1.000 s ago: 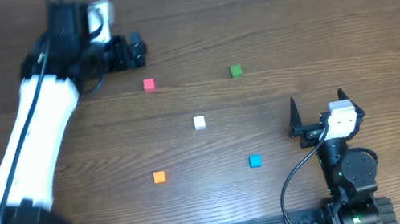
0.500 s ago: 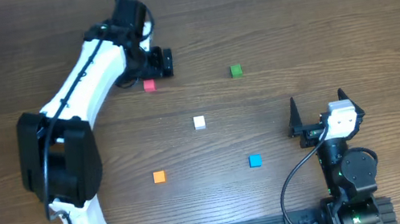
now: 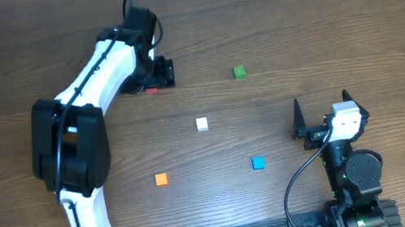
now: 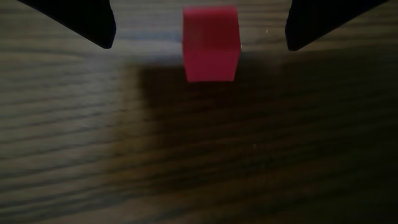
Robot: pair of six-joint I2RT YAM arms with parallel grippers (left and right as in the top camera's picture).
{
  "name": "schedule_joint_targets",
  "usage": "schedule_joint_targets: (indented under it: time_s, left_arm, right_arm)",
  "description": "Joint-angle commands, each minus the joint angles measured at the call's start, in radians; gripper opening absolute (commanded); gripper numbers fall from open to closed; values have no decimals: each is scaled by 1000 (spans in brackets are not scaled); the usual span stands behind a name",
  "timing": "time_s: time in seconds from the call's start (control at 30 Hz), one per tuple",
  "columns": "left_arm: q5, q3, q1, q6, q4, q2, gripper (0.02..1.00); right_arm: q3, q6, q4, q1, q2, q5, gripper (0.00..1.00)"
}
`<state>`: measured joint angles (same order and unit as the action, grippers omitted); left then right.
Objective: Stack Cubes
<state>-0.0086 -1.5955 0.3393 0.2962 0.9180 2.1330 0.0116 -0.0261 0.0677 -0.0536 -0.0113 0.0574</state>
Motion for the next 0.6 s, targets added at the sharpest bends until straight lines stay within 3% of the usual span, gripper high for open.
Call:
schedule_joint_targets:
  time_s: [0.03, 0.3, 0.6]
  left_arm:
    - [-8, -13, -8, 27, -16, 41, 864]
    - [-8, -13, -8, 31, -27, 55, 794]
    - [-8, -13, -8, 31, -26, 56, 538]
  right_arm:
    - [-6, 2, 3, 4, 5, -8, 993]
    - [-6, 2, 3, 4, 5, -8, 991]
    - [-6, 2, 3, 4, 5, -8, 993]
